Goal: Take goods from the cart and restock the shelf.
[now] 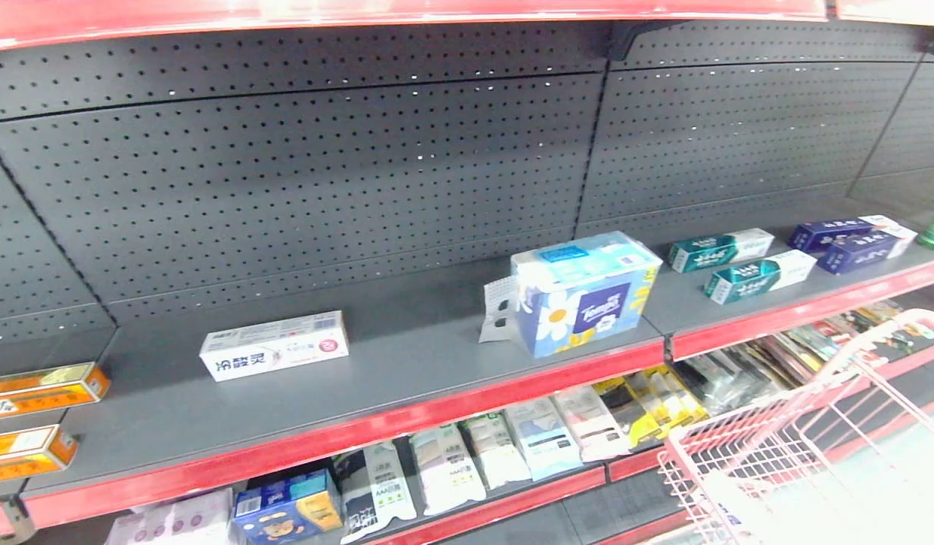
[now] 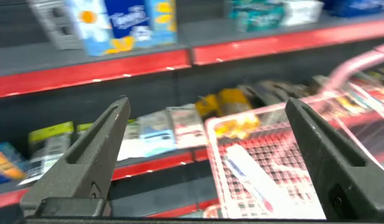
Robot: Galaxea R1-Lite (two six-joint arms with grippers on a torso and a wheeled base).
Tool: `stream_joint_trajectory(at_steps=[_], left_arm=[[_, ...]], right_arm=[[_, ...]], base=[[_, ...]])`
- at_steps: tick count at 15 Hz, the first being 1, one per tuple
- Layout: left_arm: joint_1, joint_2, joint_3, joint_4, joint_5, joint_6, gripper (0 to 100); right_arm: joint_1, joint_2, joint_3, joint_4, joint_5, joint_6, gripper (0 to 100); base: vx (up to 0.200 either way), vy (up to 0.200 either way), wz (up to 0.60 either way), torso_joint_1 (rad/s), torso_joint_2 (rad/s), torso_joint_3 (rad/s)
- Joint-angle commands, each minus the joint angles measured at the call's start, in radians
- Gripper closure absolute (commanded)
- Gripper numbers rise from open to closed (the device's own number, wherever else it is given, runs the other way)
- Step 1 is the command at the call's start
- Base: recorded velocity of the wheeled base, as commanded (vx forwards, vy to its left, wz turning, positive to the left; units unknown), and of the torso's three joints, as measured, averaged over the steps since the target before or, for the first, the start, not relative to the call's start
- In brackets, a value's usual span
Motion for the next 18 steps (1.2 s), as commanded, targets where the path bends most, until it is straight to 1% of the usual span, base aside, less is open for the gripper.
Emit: stream_joint_trajectory(at_steps=[1,3,6,10,11,12,13,14,15,16,17,18], left_arm=[[-0.001,0.001,0.000,0.000,0.001,-0.001,0],[-0.001,0.001,0.000,0.000,0.002,-0.001,0],[-0.001,0.001,0.000,0.000,0.002,-0.001,0],[-0.001,0.001,0.000,0.000,0.002,-0.001,0],[-0.001,-0.001,0.000,0.000,0.002,-0.001,0],[-0.001,0.001,0.000,0.000,0.001,-0.001,0],[-0.001,0.001,0.000,0.000,0.002,-0.001,0],[-0.001,-0.001,0.000,0.000,0.001,-0.001,0],[-0.001,0.001,0.000,0.000,0.002,-0.001,0],[-0.001,0.001,0.000,0.000,0.002,-0.001,0],[-0.001,0.001,0.000,0.000,0.002,-0.001,0],[-0.001,0.001,0.000,0.000,0.002,-0.001,0]], right_arm=[[0.000,0.000,0.000,0.000,0.000,0.000,0],[0.001,0.031,0.000,0.000,0.002,-0.005,0],[-0.002,0.000,0.000,-0.002,0.000,0.008,0],[-0.003,0.016,-0.002,0.000,-0.006,-0.005,0],[-0.011,0.092,-0.133,-0.008,-0.084,-0.055,0],[-0.013,0.493,-0.488,-0.002,-0.150,0.006,0],[-0.014,0.760,-0.781,0.044,-0.147,0.120,0],[-0.031,0.890,-0.908,0.150,-0.101,0.109,0],[-0.032,0.932,-0.914,0.211,-0.056,0.103,0],[-0.057,1.067,-0.862,0.320,0.049,0.008,0],[-0.103,1.143,-0.833,0.319,0.068,-0.037,0],[-0.181,1.314,-0.801,0.251,0.105,-0.152,0]], base=[[0.000,0.000,0.00,0.000,0.00,0.000],[0.000,0.000,0.00,0.000,0.00,0.000],[0.000,0.000,0.00,0.000,0.00,0.000],[0.000,0.000,0.00,0.000,0.00,0.000],[0.000,0.000,0.00,0.000,0.00,0.000],[0.000,0.000,0.00,0.000,0.00,0.000],[0.000,0.000,0.00,0.000,0.00,0.000],[0.000,0.000,0.00,0.000,0.00,0.000],[0.000,0.000,0.00,0.000,0.00,0.000],[0.000,0.000,0.00,0.000,0.00,0.000],[0.000,0.000,0.00,0.000,0.00,0.000],[0.000,0.000,0.00,0.000,0.00,0.000]])
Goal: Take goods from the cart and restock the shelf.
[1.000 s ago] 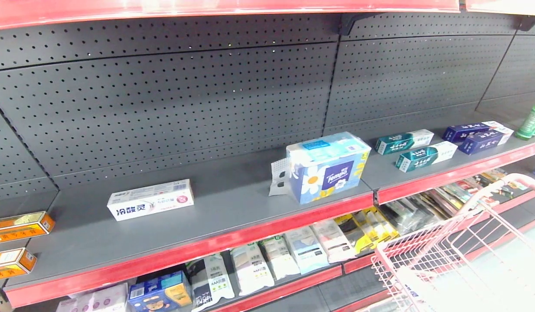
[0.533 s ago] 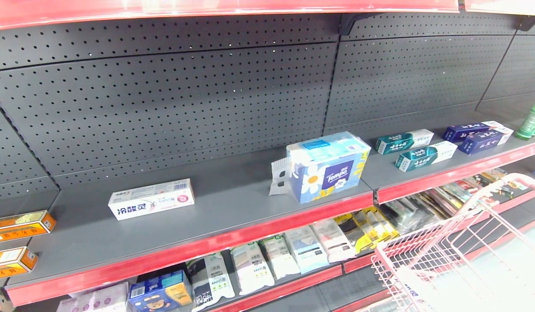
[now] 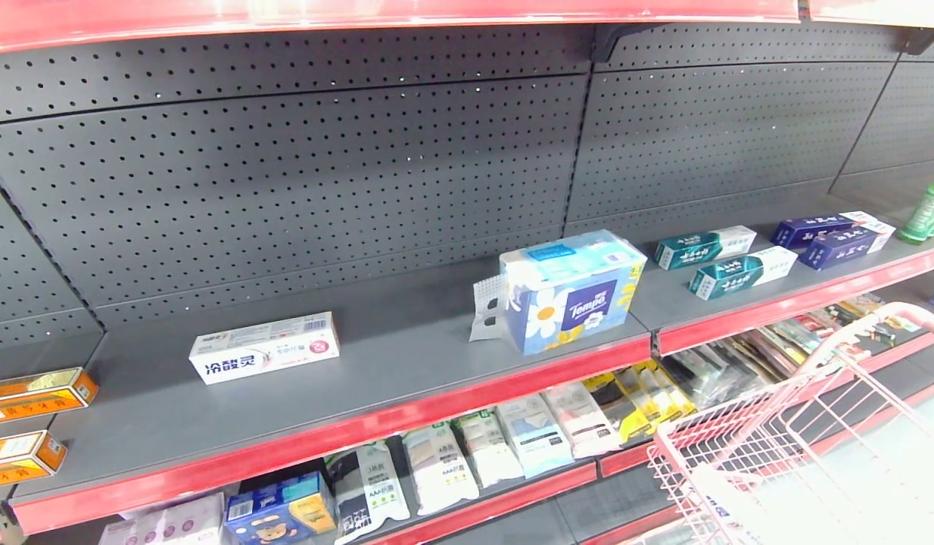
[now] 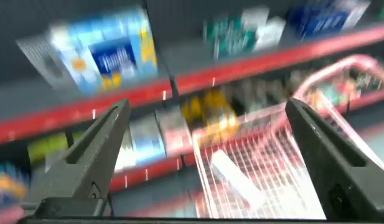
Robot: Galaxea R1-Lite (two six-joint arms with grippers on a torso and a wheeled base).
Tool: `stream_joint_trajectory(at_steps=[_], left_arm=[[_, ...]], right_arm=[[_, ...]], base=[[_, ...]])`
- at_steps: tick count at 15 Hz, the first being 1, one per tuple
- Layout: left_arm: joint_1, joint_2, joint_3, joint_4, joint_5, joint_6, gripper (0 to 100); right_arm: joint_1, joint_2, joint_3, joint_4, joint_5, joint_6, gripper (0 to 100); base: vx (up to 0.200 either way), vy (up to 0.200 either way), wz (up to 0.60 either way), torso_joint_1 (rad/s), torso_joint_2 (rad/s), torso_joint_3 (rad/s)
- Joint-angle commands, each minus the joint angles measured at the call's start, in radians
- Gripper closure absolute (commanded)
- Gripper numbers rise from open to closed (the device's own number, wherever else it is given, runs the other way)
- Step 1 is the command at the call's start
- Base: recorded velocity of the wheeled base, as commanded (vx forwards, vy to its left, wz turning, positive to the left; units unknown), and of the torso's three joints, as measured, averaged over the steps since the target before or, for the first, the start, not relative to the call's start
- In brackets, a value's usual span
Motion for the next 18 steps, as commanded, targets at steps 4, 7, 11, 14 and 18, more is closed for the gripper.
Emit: stream_joint_trajectory(at_steps=[4,7,11,14,18], left_arm=[[0.000,0.001,0.000,0.000,0.000,0.000,0],[0.000,0.001,0.000,0.000,0.000,0.000,0],[0.000,0.001,0.000,0.000,0.000,0.000,0],[0.000,0.000,0.000,0.000,0.000,0.000,0],[0.000,0.001,0.000,0.000,0.000,0.000,0]], right_arm=[[-0.297,1.020,-0.108,-0.063,0.209,-0.460,0],[-0.390,1.177,0.013,-0.205,0.215,-0.648,0],[-0.476,1.267,0.019,-0.207,0.218,-0.719,0],[-0.501,1.339,0.017,-0.253,0.219,-0.728,0],[-0.554,1.424,0.010,-0.299,0.218,-0.843,0]], base=[[0.000,0.000,0.00,0.000,0.00,0.000],[0.000,0.000,0.00,0.000,0.00,0.000],[0.000,0.000,0.00,0.000,0.00,0.000],[0.000,0.000,0.00,0.000,0.00,0.000],[0.000,0.000,0.00,0.000,0.00,0.000]])
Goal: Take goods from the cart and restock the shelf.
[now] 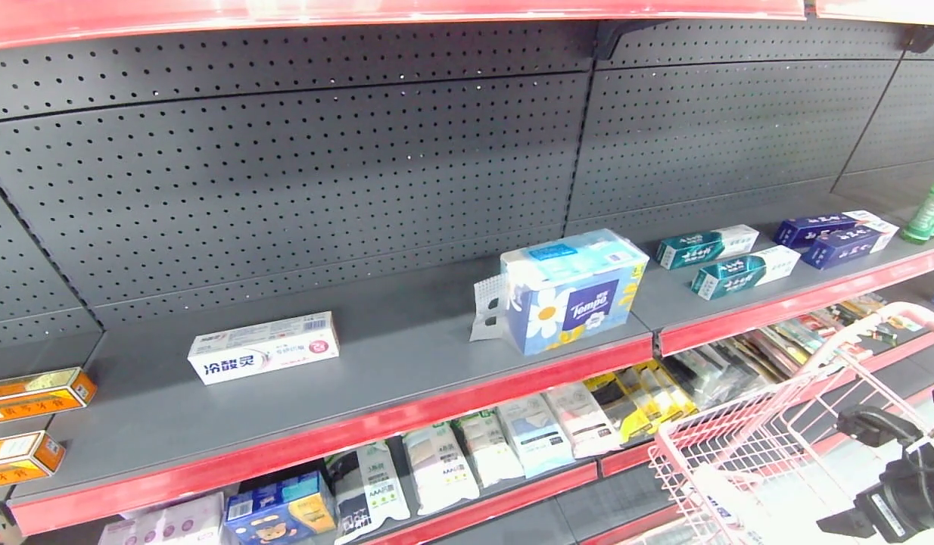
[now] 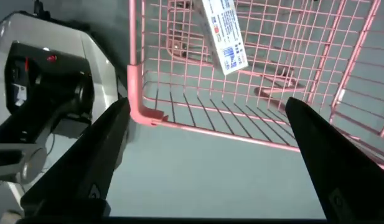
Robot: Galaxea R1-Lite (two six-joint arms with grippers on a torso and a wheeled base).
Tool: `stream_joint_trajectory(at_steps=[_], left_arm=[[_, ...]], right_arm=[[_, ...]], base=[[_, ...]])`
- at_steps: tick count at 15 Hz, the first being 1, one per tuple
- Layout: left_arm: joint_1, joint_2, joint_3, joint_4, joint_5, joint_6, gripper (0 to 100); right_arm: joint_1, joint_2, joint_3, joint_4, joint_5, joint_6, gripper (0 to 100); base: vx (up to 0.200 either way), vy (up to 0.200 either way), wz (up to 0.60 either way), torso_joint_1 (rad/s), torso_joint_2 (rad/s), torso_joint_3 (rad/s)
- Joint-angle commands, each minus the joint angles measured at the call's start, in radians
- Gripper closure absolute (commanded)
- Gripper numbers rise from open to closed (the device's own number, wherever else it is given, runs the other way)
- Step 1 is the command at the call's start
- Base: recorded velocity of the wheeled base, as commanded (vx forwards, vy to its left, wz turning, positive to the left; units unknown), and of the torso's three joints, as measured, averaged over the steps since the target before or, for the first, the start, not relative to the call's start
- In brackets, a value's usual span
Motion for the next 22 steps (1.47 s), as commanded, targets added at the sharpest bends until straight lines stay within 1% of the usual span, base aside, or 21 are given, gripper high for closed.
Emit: stream_joint_trajectory(at_steps=[1,2,3,8,10,13,15,16,18,22], left_arm=[[0.000,0.001,0.000,0.000,0.000,0.000,0],[0.000,0.001,0.000,0.000,-0.001,0.000,0],[0.000,0.001,0.000,0.000,0.000,0.000,0],[0.000,0.000,0.000,0.000,0.000,0.000,0],[0.000,0.001,0.000,0.000,0.000,0.000,0],[0.000,0.001,0.000,0.000,0.000,0.000,0],[0.000,0.001,0.000,0.000,0.000,0.000,0],[0.000,0.001,0.000,0.000,0.000,0.000,0],[0.000,0.001,0.000,0.000,0.000,0.000,0],[0.000,0.001,0.000,0.000,0.000,0.000,0]], right_arm=[[-0.039,0.083,0.001,-0.036,-0.001,-0.060,0],[-0.036,0.097,0.010,-0.062,-0.001,-0.064,0],[-0.015,0.111,0.013,-0.079,-0.001,-0.066,0],[0.027,0.131,0.019,-0.079,0.002,-0.064,0],[0.017,0.137,0.031,-0.080,0.002,-0.064,0],[-0.023,0.135,0.030,-0.100,0.002,-0.064,0],[-0.069,0.131,0.022,-0.175,0.002,-0.066,0],[-0.075,0.129,0.018,-0.206,0.002,-0.066,0],[-0.072,0.131,-0.002,-0.241,0.002,-0.066,0],[-0.056,0.158,-0.045,-0.244,0.002,-0.110,0]], base=[[0.000,0.000,0.00,0.000,0.00,0.000],[0.000,0.000,0.00,0.000,0.00,0.000],[0.000,0.000,0.00,0.000,0.00,0.000],[0.000,0.000,0.00,-0.102,0.23,0.114],[0.000,0.000,0.00,-0.119,0.28,0.151],[0.000,0.000,0.00,-0.157,0.33,0.175],[0.000,0.000,0.00,-0.159,0.33,0.181],[0.000,0.000,0.00,-0.149,0.34,0.178],[0.000,0.000,0.00,-0.058,0.15,0.066],[0.000,0.000,0.00,0.000,0.00,0.000]])
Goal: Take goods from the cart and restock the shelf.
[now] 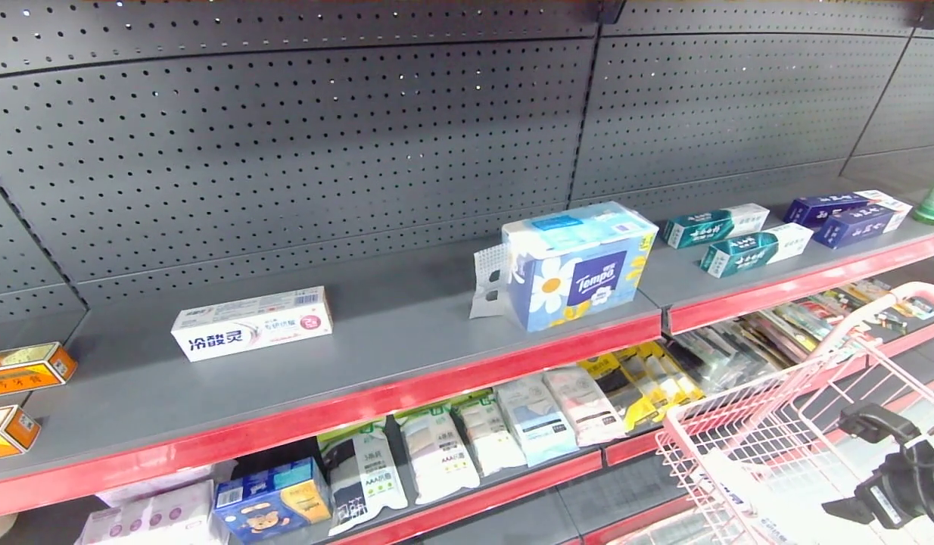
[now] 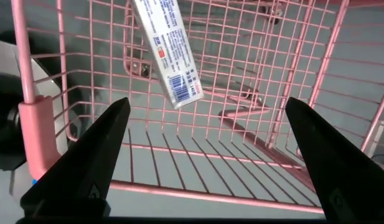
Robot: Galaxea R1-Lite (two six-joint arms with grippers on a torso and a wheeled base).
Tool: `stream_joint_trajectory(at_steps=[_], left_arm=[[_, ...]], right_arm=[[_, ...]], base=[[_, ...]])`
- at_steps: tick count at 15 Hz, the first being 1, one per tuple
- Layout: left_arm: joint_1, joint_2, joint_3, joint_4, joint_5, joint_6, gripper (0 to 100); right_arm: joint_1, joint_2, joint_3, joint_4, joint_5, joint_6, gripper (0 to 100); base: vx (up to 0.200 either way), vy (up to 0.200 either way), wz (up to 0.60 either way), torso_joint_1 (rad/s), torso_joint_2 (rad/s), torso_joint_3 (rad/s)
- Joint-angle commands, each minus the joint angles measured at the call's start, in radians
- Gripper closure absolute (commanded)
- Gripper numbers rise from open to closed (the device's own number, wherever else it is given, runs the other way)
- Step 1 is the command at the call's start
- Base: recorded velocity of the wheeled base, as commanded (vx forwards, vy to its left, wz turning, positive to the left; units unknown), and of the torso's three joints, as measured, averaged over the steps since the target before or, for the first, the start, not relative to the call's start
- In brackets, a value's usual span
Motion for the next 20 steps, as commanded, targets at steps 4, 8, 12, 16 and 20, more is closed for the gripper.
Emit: stream_joint_trajectory(at_steps=[4,8,12,16,20], left_arm=[[0.000,0.001,0.000,0.000,0.000,-0.001,0],[0.000,0.001,0.000,0.000,0.000,-0.001,0],[0.000,0.001,0.000,0.000,0.000,-0.001,0],[0.000,0.001,0.000,0.000,0.000,-0.001,0],[0.000,0.001,0.000,0.000,0.000,-0.001,0]], right_arm=[[0.024,0.049,0.003,0.004,0.001,-0.036,0],[0.049,0.085,-0.014,0.001,0.001,-0.036,0],[0.055,0.087,-0.037,0.001,0.001,-0.036,0],[0.056,0.098,-0.061,0.001,0.001,-0.036,0],[0.062,0.110,-0.066,0.001,0.001,-0.036,0]], base=[[0.000,0.000,0.00,-0.019,0.03,0.019],[0.000,0.000,0.00,-0.148,0.32,0.173],[0.000,0.000,0.00,-0.161,0.36,0.197],[0.000,0.000,0.00,-0.170,0.38,0.205],[0.000,0.000,0.00,-0.214,0.49,0.271]])
